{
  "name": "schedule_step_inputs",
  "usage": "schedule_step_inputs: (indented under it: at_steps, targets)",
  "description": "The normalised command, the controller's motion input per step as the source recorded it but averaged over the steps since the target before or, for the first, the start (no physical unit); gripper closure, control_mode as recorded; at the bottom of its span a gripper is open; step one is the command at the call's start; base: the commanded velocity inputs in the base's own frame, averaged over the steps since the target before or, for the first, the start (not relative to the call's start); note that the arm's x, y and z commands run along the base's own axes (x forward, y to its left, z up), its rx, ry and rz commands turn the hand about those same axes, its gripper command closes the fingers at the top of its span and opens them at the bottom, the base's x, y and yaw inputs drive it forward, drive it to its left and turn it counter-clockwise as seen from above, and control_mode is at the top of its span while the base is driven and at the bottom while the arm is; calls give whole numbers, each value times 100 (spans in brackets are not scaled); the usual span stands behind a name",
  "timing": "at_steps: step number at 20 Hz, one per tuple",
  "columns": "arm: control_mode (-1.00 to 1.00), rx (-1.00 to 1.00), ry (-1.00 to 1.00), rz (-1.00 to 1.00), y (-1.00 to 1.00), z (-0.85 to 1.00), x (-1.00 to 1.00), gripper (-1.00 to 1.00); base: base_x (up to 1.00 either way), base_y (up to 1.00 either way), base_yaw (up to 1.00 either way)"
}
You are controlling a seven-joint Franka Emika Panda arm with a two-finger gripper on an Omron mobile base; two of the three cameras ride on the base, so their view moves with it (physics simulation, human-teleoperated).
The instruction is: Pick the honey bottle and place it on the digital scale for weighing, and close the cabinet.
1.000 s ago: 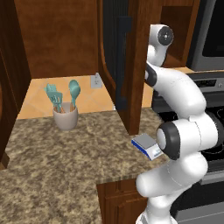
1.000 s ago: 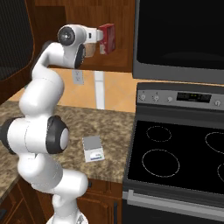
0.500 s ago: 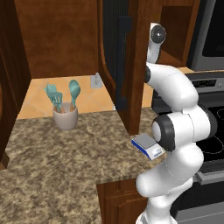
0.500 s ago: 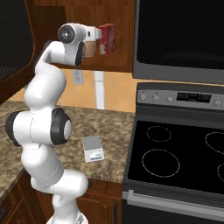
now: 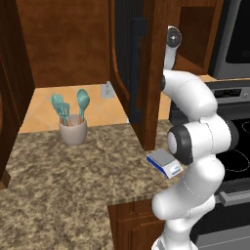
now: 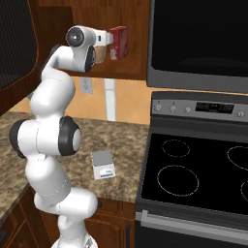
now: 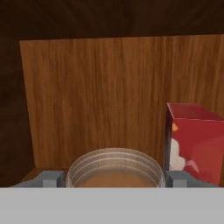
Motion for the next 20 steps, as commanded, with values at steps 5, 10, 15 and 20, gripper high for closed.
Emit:
schedule_step_inputs:
  at_steps: [5,10,15,20]
  targets:
    - [-100,0,1,1,0,-20,0,100,0,0,0]
    - [-100,0,0,0,0,-3,-74,100,0,0,0]
    - [-100,0,0,0,0,0,-100,100,0,0,0]
    - [-100,0,0,0,0,-2,-100,100,0,0,0]
